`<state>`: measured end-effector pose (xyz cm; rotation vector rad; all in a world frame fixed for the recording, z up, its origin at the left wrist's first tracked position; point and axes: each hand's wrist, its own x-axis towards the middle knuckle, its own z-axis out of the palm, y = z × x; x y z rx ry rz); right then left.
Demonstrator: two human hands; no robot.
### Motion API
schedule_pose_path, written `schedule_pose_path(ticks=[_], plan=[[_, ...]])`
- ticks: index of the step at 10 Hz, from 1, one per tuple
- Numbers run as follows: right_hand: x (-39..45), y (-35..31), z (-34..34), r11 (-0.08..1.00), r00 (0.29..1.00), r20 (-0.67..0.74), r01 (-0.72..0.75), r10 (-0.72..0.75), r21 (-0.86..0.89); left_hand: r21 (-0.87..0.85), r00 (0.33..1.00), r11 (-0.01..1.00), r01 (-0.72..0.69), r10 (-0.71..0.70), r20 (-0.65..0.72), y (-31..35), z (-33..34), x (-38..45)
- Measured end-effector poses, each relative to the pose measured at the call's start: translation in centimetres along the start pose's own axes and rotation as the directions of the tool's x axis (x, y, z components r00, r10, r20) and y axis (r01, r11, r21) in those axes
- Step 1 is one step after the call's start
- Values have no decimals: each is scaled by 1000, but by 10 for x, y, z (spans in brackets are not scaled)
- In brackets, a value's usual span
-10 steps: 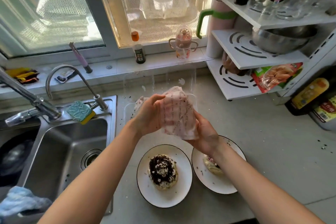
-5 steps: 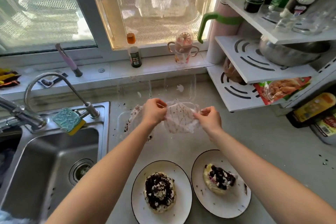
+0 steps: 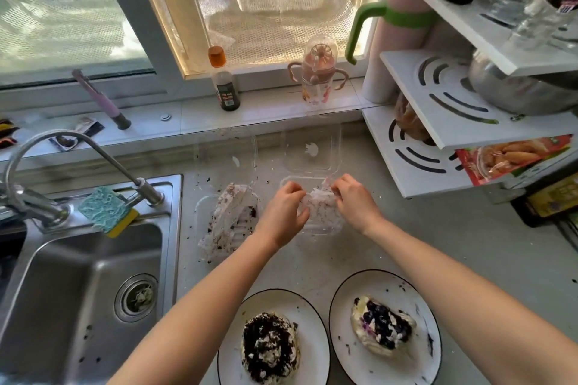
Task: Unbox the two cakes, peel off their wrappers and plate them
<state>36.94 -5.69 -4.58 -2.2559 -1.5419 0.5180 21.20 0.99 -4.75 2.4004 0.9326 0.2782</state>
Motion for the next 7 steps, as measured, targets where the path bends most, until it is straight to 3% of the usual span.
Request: schedule_pose_path(ticks=[2,3,4,5,6,7], plan=[[3,-4,7,969,980,87,193,-181,-154,298,993,954,35,-68,100,-12,10,5],[4,-4,7,915,943,213,307,-256,-260,385,981,923,15,-88,173,-14,10,7],[5,-1,6,835,886,402,394,-233,-384,524,960,847,-93,-64,274,-15,8,6],[9,-5,-4,844,863,492,342,-110,-412,624,911,758,-191,-99,400,-10,-6,5],[15,-15,-22,897,877,477,254,-56,-363,611,834,724,-321,-90,545,1,-27,11],[25,-34,-52,906,871,490,241,-43,-348,569,783,766,-299,-144,605,22,-60,19]])
